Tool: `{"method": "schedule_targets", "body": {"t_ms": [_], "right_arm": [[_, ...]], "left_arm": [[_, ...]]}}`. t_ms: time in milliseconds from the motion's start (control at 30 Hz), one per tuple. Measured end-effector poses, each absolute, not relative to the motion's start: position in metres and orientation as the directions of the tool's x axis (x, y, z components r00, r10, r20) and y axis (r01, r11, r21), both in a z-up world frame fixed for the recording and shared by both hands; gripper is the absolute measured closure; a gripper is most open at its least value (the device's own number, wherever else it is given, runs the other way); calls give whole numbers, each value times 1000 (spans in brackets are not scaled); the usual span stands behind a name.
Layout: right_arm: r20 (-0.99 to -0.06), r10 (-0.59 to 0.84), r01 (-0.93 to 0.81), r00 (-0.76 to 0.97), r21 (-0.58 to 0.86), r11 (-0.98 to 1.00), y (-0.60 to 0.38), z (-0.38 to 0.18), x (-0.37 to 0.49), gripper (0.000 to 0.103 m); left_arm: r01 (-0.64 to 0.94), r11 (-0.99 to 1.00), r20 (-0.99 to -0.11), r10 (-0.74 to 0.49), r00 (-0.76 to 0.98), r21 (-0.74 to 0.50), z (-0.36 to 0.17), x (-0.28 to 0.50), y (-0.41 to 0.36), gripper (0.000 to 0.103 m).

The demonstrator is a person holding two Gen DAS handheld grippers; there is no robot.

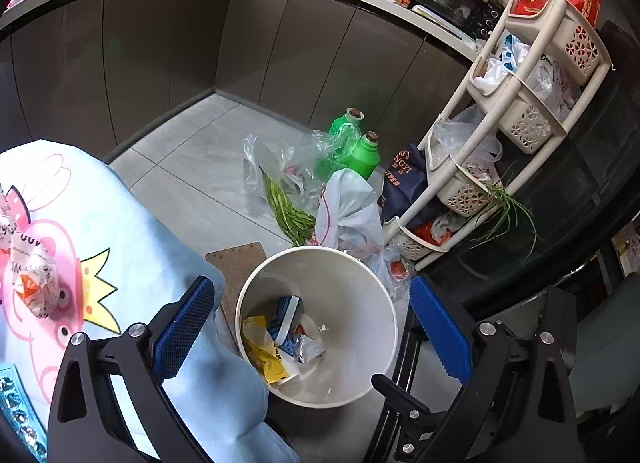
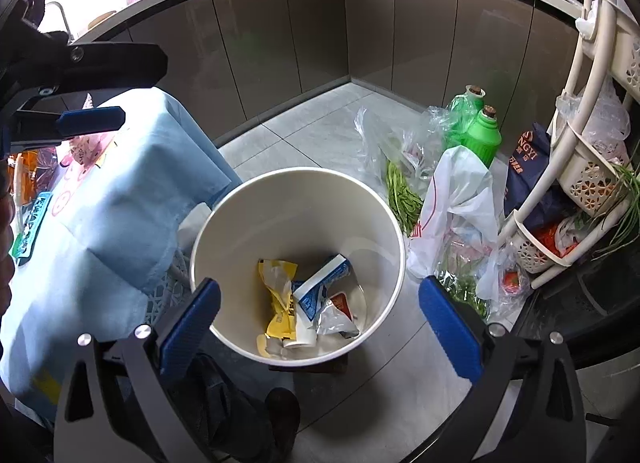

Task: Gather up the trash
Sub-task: 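Carry both wrappers over the bin and open both tools to drop them, then grasp the green lid with the left tool while the right tool grasps the blue blister pack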

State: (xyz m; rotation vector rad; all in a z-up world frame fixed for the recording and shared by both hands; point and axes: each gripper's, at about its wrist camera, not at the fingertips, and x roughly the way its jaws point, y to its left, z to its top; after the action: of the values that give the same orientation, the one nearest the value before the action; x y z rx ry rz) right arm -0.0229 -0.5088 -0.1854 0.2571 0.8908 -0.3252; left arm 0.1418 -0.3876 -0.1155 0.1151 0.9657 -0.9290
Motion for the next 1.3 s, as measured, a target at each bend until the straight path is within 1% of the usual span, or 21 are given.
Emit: {"method": "schedule_targets", "body": {"t_ms": [167,267,367,533,767,900,1000,1167,1300], "right_arm": [[-780,-180,370,600,71,927,-499,-167,-25,4],[-767,-186,362,614,64,930,-492,-152,-25,4],[-749,-196,351,632,52,935,-482,-135,-27,4],[-725,-190,317,662,40,948,-461,-107,-28,3],[-700,-169,247,694,11,969,-423,-77,-23,3],[-681,-109,188,724,43,981,-395,-62,-21,3],[-670,-37,119,741,77,990,-373,-56,-15,3],[-660,96,-5,745,139,990,-334,-52,-1,3],[-678,144,-67,720,138,988,-304,-56,13,3]], "left_arm": [[725,626,-735,-629,252,-288,-100,136,-377,9],[715,653,-726,-614,309,-249,-84,131,-362,9],[695,687,-701,-603,381,-213,-68,124,-341,9],[665,722,-671,-591,448,-191,-44,112,-302,9],[610,768,-637,-572,517,-194,-22,97,-239,9],[556,805,-638,-542,547,-207,-19,92,-191,9],[494,843,-660,-496,564,-211,-23,91,-156,9],[387,897,-704,-416,576,-213,-42,92,-94,9],[304,925,-735,-369,568,-229,-62,89,-47,9]]}}
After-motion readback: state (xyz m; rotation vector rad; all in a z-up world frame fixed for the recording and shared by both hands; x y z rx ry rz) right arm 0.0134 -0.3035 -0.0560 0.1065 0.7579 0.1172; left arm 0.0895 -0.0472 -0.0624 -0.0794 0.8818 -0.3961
